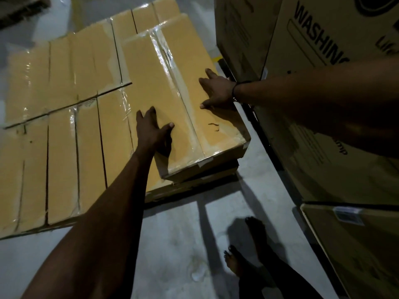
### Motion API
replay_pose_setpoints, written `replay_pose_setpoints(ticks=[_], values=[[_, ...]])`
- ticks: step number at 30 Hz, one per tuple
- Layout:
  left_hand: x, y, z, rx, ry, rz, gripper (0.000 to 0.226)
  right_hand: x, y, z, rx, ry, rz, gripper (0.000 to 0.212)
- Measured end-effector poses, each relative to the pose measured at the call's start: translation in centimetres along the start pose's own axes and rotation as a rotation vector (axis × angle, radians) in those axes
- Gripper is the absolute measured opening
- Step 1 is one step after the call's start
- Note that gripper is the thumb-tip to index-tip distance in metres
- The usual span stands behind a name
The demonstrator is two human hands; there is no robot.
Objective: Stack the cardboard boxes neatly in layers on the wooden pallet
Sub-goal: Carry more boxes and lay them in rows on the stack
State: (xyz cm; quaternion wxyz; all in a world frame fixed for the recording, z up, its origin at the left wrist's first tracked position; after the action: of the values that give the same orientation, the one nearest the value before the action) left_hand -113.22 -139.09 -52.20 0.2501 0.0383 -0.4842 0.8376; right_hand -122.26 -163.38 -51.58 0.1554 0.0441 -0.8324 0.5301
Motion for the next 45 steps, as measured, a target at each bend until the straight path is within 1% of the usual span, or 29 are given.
replay_pose_setpoints(ticks=[6,10,14,18,22,26,31,36,39,41,45], values=[[0.3,0.1,-0.3,-0.003,0.009,-0.024,0.086,0.3,0.1,-0.2,0.03,0.014,-0.028,0.098],[0.0,0.1,-0.6,-0.044,0.036,-0.044,0.091,0.8,-0.2,-0.2,0.059,0.005,-0.028,0.079],[0.2,-0.4,-0.3,-0.055,0.05,-0.058,0.088,1.2,-0.1,-0.1,0.091,-0.002,-0.01,0.07],[0.4,-0.7,-0.6,-0.062,0.053,-0.064,0.088,1.8,-0.1,-0.5,0.074,-0.027,0.017,0.072],[0.3,-0.5,-0.9,-0.04,0.032,-0.071,0.09,2.3,0.3,-0.6,0.066,-0.03,0.028,0.079],[0.1,-0.5,-0.9,-0.045,0.05,-0.062,0.089,2.4,0.5,-0.5,0.058,-0.032,0.055,0.075],[-0.6,-1.6,-0.4,-0.076,0.079,-0.047,0.087,2.3,0.3,-0.8,0.036,-0.021,0.062,0.076],[-0.7,-1.5,-1.2,-0.077,0.044,-0.06,0.089,2.0,1.1,-1.1,0.031,-0.012,0.073,0.073],[-0.7,-1.2,-1.5,-0.066,0.044,-0.052,0.088,1.6,1.3,-1.1,0.04,-0.006,0.06,0.07],[-0.7,-1.1,-1.4,-0.09,0.053,-0.049,0.085,1.6,1.4,-1.2,0.052,0.001,0.051,0.073],[-0.5,-0.8,-1.0,-0.166,0.049,-0.106,0.086,1.5,1.8,-1.4,0.052,0.024,0.023,0.079]])
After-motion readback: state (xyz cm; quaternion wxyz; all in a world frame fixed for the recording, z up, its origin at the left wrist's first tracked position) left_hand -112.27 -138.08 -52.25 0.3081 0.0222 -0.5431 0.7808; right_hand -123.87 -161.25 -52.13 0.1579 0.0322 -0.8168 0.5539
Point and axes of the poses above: each hand's wrist, its own x-axis away from the middle knuckle, its own y-axis out of the palm, z = x × y, the point moved 3 cm from there along -x, towards the middle knuckle, and after that the axes turned 12 degrees about -y, right-handed, at the moved point
